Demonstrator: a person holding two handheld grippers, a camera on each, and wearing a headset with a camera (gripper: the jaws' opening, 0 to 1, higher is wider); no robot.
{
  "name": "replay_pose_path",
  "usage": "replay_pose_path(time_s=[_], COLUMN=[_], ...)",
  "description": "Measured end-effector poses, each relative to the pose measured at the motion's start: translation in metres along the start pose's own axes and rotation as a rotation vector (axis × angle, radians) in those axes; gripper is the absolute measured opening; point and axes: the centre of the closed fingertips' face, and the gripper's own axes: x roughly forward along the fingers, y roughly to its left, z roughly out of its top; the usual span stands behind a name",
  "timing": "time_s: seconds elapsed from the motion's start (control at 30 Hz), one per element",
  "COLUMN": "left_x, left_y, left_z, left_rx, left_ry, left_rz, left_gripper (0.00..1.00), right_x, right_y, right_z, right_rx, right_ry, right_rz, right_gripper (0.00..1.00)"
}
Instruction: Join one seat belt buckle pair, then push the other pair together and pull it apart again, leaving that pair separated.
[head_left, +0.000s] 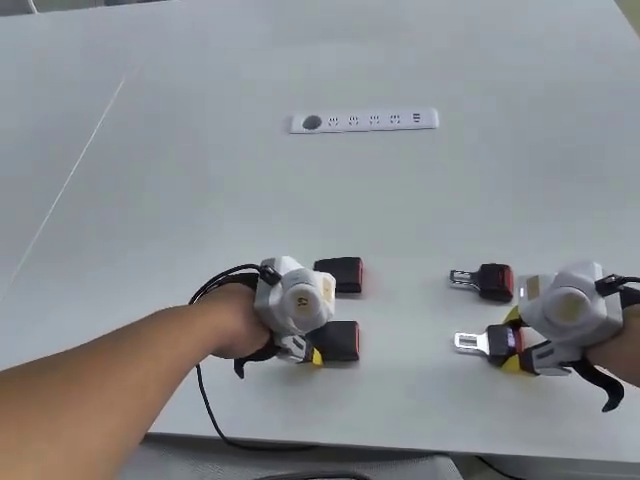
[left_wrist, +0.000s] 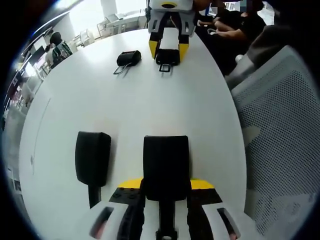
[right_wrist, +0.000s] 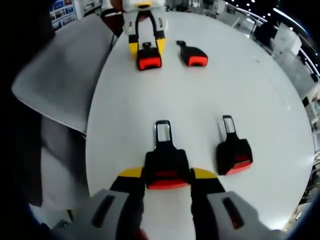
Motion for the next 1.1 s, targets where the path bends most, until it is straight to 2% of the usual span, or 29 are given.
replay_pose_path(time_s=[0.6, 0.8, 1.1], left_x=[0.001, 0.001, 0.001], left_y=[0.0, 0.0, 0.0], left_z=[0.0, 0.0, 0.002], left_rx=[0.007, 0.009, 0.011], left_ry=[0.009, 0.011, 0.015], left_rz=[-0.004, -0.004, -0.009], left_gripper=[0.33, 0.33, 0.33], right_x=[0.025, 0.035, 0.044], right_y=[0.017, 0.023, 0.019], right_z=[0.058, 0.081, 0.102], right_rx=[-0.004, -0.027, -0.037], right_ry=[-0.101, -0.127, -0.143], right_rz=[0.025, 0.027, 0.006], right_gripper=[0.35, 0.35, 0.35])
